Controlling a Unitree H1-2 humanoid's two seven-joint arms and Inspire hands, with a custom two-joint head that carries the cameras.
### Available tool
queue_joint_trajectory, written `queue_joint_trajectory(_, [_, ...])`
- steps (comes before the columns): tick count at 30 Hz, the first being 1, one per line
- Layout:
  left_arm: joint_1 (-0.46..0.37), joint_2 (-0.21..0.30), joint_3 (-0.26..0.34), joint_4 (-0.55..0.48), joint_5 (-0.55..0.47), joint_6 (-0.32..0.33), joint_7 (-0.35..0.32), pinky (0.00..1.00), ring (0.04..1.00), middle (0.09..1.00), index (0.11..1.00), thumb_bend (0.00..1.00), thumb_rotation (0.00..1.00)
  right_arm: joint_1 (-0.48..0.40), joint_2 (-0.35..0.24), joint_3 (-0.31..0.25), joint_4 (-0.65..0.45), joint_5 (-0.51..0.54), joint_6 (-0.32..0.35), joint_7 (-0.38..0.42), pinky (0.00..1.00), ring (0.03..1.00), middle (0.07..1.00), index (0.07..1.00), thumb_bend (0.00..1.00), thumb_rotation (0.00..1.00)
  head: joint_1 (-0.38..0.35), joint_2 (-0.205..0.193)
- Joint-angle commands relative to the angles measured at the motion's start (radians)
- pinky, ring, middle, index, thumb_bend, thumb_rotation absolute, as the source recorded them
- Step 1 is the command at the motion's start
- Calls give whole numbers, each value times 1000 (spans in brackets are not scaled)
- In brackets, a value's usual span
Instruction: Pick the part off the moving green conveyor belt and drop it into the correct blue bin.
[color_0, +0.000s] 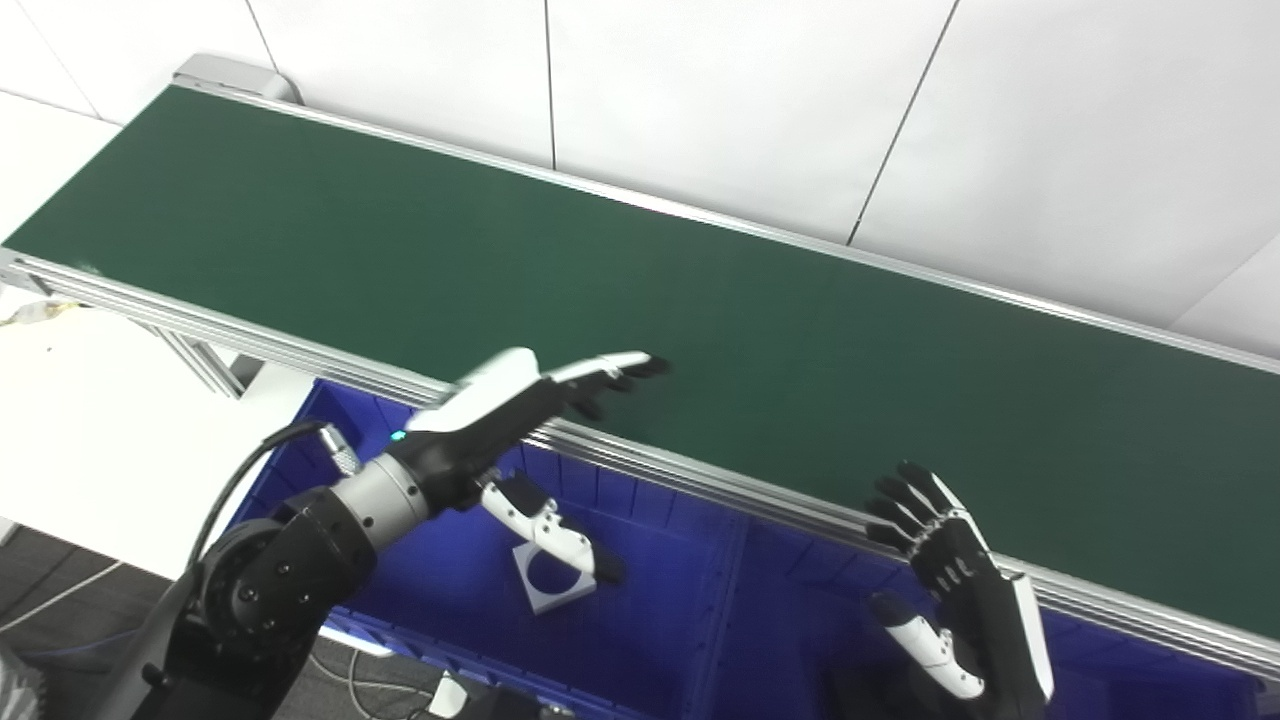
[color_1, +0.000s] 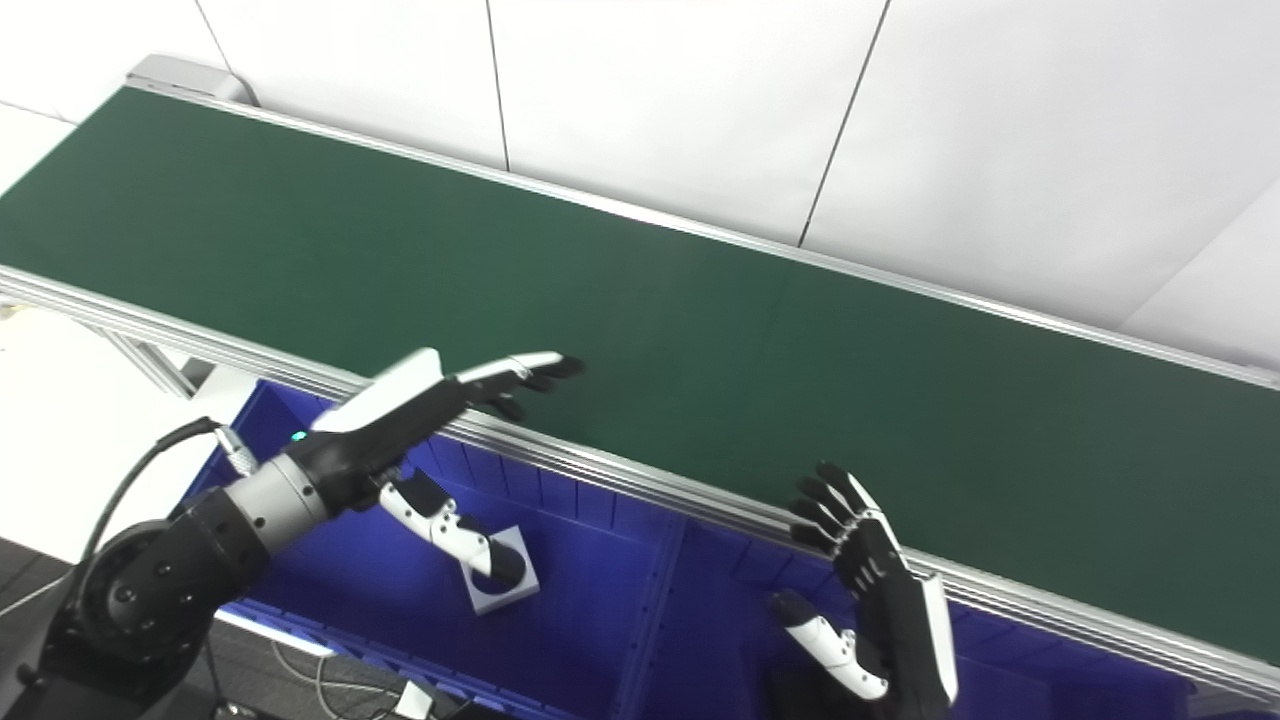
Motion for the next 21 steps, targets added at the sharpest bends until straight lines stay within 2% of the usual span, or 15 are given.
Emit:
queue_joint_trajectory(1, [-22,1,-5,9,-70,-29,9,848,927,945,941,990,410,-3,9,2,-15,-4,-19,-5,735,796,827,872,813,569,-10,-6])
queue_joint_trajectory(7, [-25,-56,-22,112,-221,-93,32,864,911,934,930,1000,395,0,26,14,-3,-23,-27,-13,739,798,828,874,822,571,-56,-21])
queue_joint_trajectory(14, [-34,-170,-54,308,-385,-184,43,866,876,883,904,1000,357,10,42,27,-3,-39,-31,-23,730,800,836,883,804,628,-150,-29])
queue_joint_trajectory(17, [-43,-207,-68,422,-394,-248,48,850,871,883,898,1000,390,16,51,36,-6,-59,-28,-30,732,805,840,885,804,637,-185,-30])
queue_joint_trajectory(20, [-48,-207,-70,504,-395,-299,46,848,869,883,892,1000,402,20,61,47,-4,-73,-30,-40,737,811,844,887,812,633,-248,-34])
queue_joint_trajectory(21, [-52,-203,-67,527,-400,-312,41,846,869,883,891,1000,404,20,63,51,-2,-74,-29,-41,740,813,846,888,813,628,-248,-34])
